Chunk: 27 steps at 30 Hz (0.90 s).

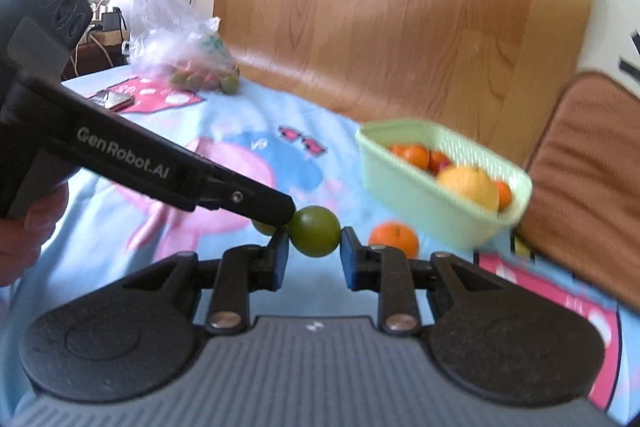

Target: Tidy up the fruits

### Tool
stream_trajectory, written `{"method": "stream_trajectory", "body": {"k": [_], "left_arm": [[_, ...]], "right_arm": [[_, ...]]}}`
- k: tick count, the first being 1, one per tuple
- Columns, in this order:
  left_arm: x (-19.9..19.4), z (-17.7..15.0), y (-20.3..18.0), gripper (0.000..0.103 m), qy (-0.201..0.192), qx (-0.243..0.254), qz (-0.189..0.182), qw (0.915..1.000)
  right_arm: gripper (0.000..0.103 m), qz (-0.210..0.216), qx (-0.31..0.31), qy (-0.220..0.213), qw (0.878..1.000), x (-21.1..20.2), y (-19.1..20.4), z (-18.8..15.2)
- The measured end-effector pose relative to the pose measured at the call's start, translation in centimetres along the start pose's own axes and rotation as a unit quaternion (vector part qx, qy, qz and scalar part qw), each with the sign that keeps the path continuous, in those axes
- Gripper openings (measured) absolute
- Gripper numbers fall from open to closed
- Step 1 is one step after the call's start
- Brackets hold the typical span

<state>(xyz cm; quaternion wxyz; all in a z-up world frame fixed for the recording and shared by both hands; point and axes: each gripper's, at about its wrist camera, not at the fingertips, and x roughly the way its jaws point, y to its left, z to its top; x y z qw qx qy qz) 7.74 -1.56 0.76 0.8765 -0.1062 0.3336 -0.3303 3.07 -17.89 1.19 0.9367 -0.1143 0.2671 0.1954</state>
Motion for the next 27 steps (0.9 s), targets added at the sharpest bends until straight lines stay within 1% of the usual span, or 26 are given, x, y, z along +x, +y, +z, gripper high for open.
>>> {"method": "stream_trajectory", "body": {"k": [4,7,11,12,13,15,18,19,21,22,27], "left_arm": [[0.6,-1.6,-1.4,0.026,0.02,0.008,-0.015,0.9997],[1.0,-2.4,-2.2,0.026,0.027,0.022,-0.015,0.9993],[0.9,-3.0,-2.7,0.027,0.017,0.037,-0.007,0.9991],[0.9,-3.1,-2.7,0.03,0.014,0.038,-0.004,0.9992],[0.9,-3.2,-2.8,0.037,0.011,0.04,0.0,0.9992],[0.9,-3.3,-2.6,0.042,0.008,0.037,0.003,0.9993],[1.0,-3.2,-2.4,0.042,0.007,0.032,-0.001,0.9995],[1.0,-3.2,-2.3,0.042,0.007,0.032,-0.004,0.9995],[1.1,-3.1,-2.4,0.041,0.008,0.034,-0.009,0.9994],[1.2,-3.2,-2.5,0.038,0.009,0.037,-0.005,0.9993],[1.3,-3.2,-2.7,0.038,0.012,0.041,-0.001,0.9991]], "right_arm": [[0.03,-0.011,0.029,0.022,0.999,-1.4,0.1,-1.6],[0.03,-0.019,0.045,0.028,0.998,-2.1,0.3,-2.6],[0.031,-0.032,0.053,0.024,0.998,-2.4,0.6,-3.3],[0.031,-0.034,0.051,0.021,0.998,-2.4,0.7,-3.3],[0.032,-0.035,0.051,0.02,0.998,-2.5,0.7,-3.5],[0.033,-0.038,0.049,0.017,0.998,-2.5,0.8,-3.7],[0.033,-0.037,0.054,0.012,0.998,-2.5,0.6,-3.9],[0.031,-0.038,0.056,0.012,0.998,-2.5,0.5,-3.9],[0.031,-0.037,0.062,0.011,0.997,-2.7,0.3,-4.0],[0.031,-0.036,0.067,0.011,0.997,-2.8,0.1,-4.1],[0.031,-0.043,0.104,0.011,0.994,-3.4,-1.2,-4.6]]}}
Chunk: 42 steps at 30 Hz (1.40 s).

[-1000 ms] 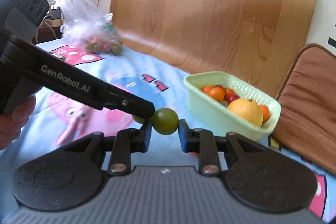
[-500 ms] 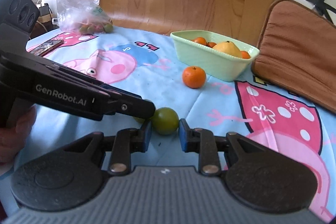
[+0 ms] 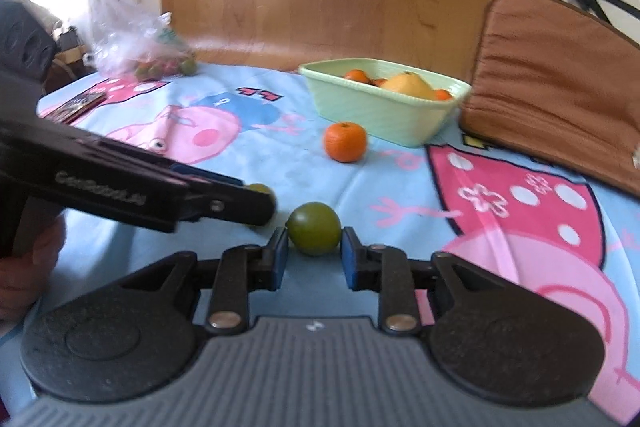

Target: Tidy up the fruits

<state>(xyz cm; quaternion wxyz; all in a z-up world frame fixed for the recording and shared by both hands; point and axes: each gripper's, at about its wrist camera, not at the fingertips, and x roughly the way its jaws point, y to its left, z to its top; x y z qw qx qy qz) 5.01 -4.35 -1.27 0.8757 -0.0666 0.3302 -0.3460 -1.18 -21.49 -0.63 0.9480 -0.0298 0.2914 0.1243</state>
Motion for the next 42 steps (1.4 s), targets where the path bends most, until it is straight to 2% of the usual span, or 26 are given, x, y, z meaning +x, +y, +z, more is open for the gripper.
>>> {"method": "stream_trajectory", "body": {"k": [42], "left_arm": [[0.01,-0.07,0.08,0.054,-0.005,-0.005,-0.01,0.9999]], "right_arm": [[0.034,0.014,0.021,-0.002,1.0,0.73,0.04,0.28]]}}
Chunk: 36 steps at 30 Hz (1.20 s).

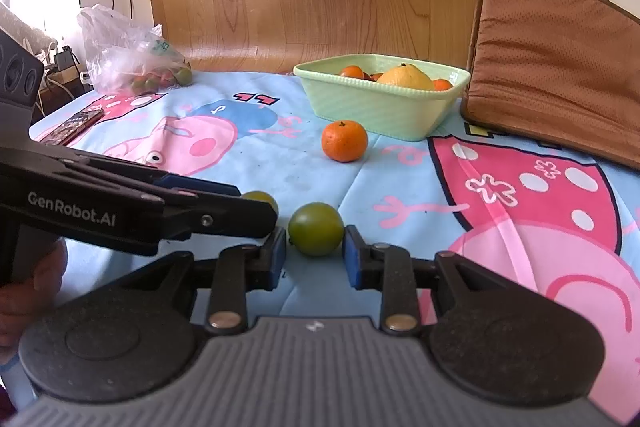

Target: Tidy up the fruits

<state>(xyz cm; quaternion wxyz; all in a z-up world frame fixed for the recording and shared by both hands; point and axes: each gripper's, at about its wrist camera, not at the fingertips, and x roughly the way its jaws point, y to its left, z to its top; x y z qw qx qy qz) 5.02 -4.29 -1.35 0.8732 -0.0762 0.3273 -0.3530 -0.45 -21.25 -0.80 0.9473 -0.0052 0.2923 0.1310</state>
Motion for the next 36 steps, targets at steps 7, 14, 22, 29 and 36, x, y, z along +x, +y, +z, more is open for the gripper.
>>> {"method": "stream_trajectory", "body": {"k": [7,14,22,29,36], "left_arm": [[0.02,0.06,0.04,0.055,0.0,0.0,0.001,1.0],[-0.01,0.04,0.11,0.056,-0.002,-0.001,0.002,1.0],[0.02,0.05,0.1,0.057,-0.001,0.0,0.003,1.0],[0.04,-0.02,-0.07,0.057,-0.001,0.004,0.007,1.0],[-0.11,0.01,0.09,0.059,-0.006,-0.003,0.003,1.0]], "right_arm": [[0.036,0.0,0.0,0.0,1.0,-0.02,0.05,-0.03],[0.038,-0.001,0.0,0.0,1.0,-0.02,0.11,-0.07],[0.047,-0.005,0.005,-0.003,1.0,-0.38,-0.02,-0.34],[0.05,-0.006,0.003,-0.004,1.0,-0.59,-0.03,-0.45],[0.051,-0.006,0.001,-0.005,1.0,-0.66,-0.09,-0.45]]}}
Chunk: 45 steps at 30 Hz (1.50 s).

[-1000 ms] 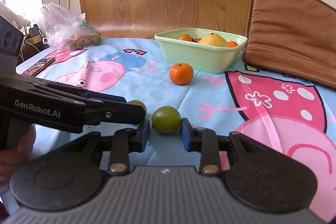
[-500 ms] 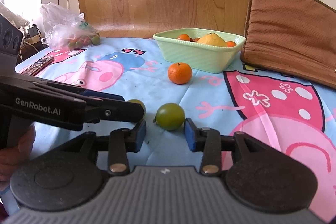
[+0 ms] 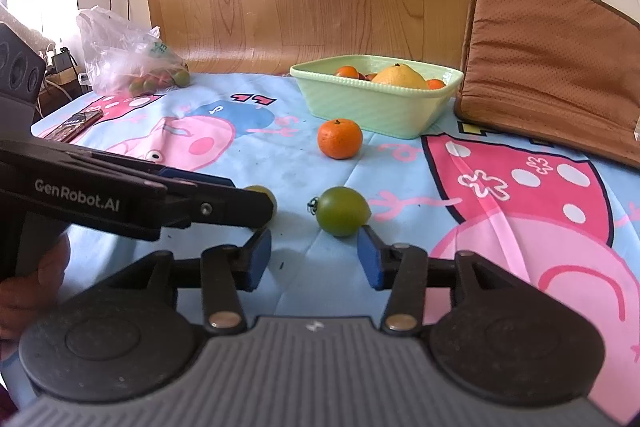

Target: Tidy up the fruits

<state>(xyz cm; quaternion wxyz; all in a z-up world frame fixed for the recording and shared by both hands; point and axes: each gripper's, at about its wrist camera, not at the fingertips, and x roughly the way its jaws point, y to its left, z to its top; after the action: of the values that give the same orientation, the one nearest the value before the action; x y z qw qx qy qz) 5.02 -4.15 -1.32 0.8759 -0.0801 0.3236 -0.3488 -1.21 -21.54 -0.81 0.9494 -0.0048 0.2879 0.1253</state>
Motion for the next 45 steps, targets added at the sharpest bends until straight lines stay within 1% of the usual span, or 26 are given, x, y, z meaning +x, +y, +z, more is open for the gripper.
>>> {"method": "stream_trajectory", "body": {"k": [5,8,11,14,17,19,20,21,22,24,25,27,28,30,34,37,39,41,45], "left_arm": [[-0.3,0.0,0.2,0.059,-0.007,-0.004,-0.013,0.9999],[-0.5,0.0,-0.1,0.061,-0.008,0.008,-0.021,0.9997],[-0.1,0.0,-0.6,0.061,0.002,0.017,-0.014,0.9998],[0.5,0.0,-0.9,0.059,0.017,0.027,-0.001,0.9995],[0.8,0.0,-1.6,0.053,0.02,0.051,0.016,0.9984],[1.0,0.1,-1.9,0.041,0.023,0.068,0.025,0.9971],[1.0,0.1,-2.1,0.037,0.025,0.077,0.032,0.9962],[1.1,0.1,-2.1,0.028,0.027,0.084,0.038,0.9954],[1.2,0.2,-2.1,0.027,0.028,0.089,0.04,0.9948],[1.1,0.4,-1.7,0.026,0.03,0.085,0.03,0.9955],[1.1,0.5,-1.5,0.026,0.031,0.082,0.027,0.9958],[1.2,1.0,-1.3,0.026,0.031,0.078,0.026,0.9961],[1.1,1.6,-1.1,0.026,0.026,0.078,0.025,0.9963],[1.1,3.0,-0.8,0.026,0.012,0.074,0.022,0.9969],[1.7,7.8,0.2,0.026,-0.034,0.068,0.025,0.9968],[3.4,10.8,0.6,0.026,-0.057,0.079,0.035,0.9946],[5.3,12.4,1.4,0.026,-0.055,0.074,0.038,0.995],[7.3,13.6,2.2,0.026,-0.051,0.071,0.047,0.9951],[10.5,15.1,3.8,0.027,-0.044,0.066,0.066,0.9947]], "right_arm": [[0.051,-0.001,0.009,-0.002,1.0,-0.7,-0.6,-0.3],[0.051,0.003,0.032,-0.006,0.999,-1.6,-1.5,-0.5],[0.051,0.001,0.047,-0.02,0.999,-2.3,-2.3,-0.4],[0.05,-0.004,0.037,-0.029,0.999,-2.3,-2.6,0.2],[0.05,-0.003,0.01,-0.023,1.0,-1.6,-2.3,0.8],[0.049,0.003,-0.015,-0.018,1.0,-1.0,-1.9,1.0],[0.047,0.003,-0.027,-0.014,1.0,-0.6,-1.7,1.1],[0.046,0.006,-0.039,-0.01,0.999,-0.1,-1.6,1.2],[0.045,0.008,-0.046,-0.006,0.999,0.3,-1.6,1.3],[0.041,0.018,-0.054,0.005,0.998,1.2,-1.5,1.4],[0.035,0.023,-0.056,0.011,0.998,1.7,-1.6,1.4],[0.034,0.023,-0.058,0.006,0.998,1.9,-1.6,1.7],[0.034,0.027,-0.054,0.003,0.998,1.9,-1.6,1.9],[0.034,0.031,-0.049,-0.021,0.998,1.5,-1.8,2.8],[0.034,0.006,-0.054,-0.069,0.996,2.0,-2.3,5.7],[0.034,-0.009,-0.048,-0.098,0.994,3.6,-3.3,8.0],[0.034,-0.018,-0.039,-0.105,0.994,5.2,-4.1,9.4],[0.034,-0.022,-0.022,-0.099,0.995,7.1,-5.2,10.4],[0.034,-0.036,-0.005,-0.087,0.996,10.1,-6.7,11.3]]}}
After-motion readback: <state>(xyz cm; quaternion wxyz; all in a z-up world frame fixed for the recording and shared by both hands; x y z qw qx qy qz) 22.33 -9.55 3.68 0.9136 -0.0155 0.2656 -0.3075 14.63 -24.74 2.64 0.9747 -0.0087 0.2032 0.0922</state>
